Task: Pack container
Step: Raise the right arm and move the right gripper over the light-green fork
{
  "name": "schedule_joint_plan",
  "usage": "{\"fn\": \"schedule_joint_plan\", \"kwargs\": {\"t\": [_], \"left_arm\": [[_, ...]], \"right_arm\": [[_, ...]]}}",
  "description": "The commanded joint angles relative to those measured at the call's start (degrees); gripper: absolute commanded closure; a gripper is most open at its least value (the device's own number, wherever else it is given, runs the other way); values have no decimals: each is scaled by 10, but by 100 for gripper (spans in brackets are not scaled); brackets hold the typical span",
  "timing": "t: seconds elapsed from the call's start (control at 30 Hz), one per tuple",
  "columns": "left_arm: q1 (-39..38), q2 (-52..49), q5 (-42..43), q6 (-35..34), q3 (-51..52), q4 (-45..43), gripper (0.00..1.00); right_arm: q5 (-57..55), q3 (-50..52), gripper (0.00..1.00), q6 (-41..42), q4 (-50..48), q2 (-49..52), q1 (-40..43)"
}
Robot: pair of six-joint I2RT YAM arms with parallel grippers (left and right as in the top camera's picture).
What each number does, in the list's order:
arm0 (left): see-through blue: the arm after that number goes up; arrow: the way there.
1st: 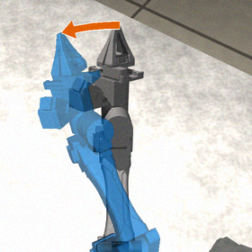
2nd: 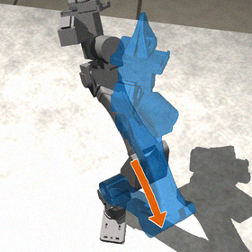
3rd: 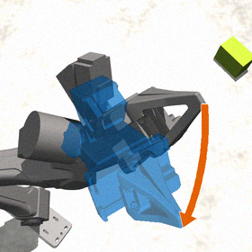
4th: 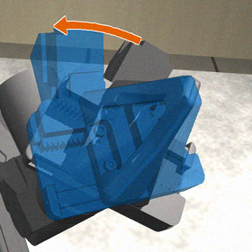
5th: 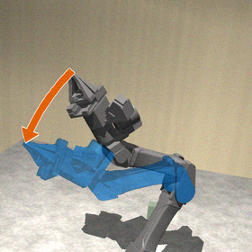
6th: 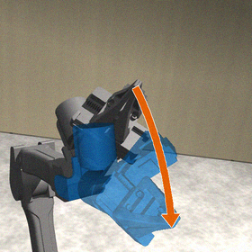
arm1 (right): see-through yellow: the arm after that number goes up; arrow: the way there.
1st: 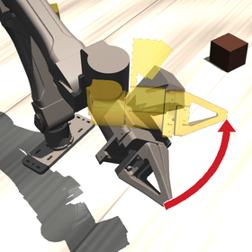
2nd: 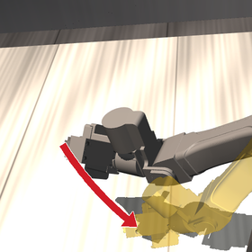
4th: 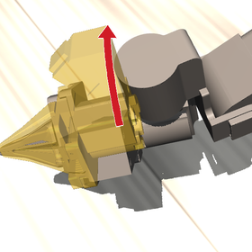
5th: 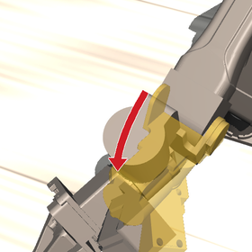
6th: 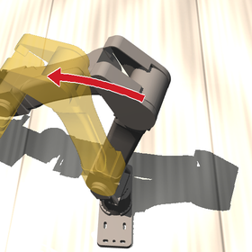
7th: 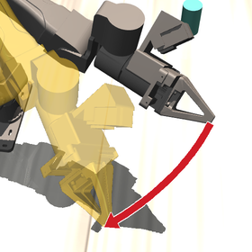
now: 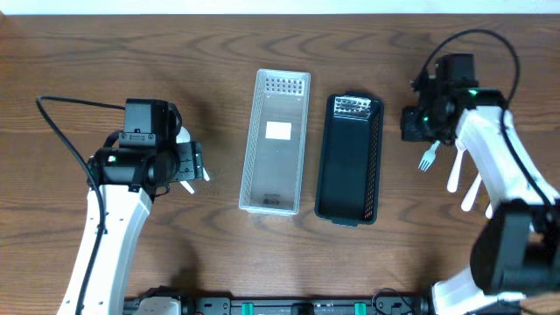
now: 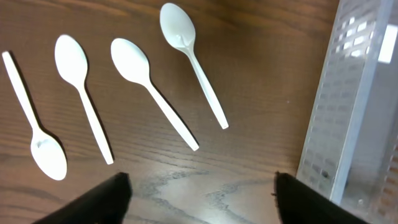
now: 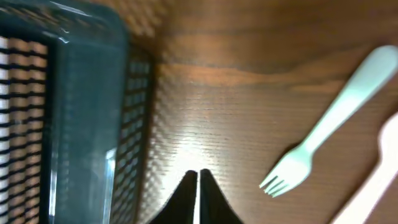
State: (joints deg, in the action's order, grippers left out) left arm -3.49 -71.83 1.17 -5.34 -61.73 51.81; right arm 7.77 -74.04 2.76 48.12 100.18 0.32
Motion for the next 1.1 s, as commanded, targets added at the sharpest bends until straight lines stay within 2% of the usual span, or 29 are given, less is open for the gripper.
{"fn": "schedule_joint_plan", "kwargs": {"t": [0.0, 0.07, 0.17, 0.53, 1.07], "left_arm": [[-1, -2, 0, 1, -9, 2, 44], [-1, -2, 0, 1, -9, 0, 55], [-1, -2, 0, 1, -9, -4, 58], [-1, -2, 0, 1, -9, -7, 57], [-1, -2, 0, 1, -9, -7, 57]], "right_arm": [[11, -8, 99, 2, -2, 41, 1], [26, -8, 99, 2, -8, 62, -4], [68, -8, 99, 1, -15, 80, -15], [226, -8, 93, -26, -63, 87, -52], [219, -8, 90, -19, -87, 87, -67]]}}
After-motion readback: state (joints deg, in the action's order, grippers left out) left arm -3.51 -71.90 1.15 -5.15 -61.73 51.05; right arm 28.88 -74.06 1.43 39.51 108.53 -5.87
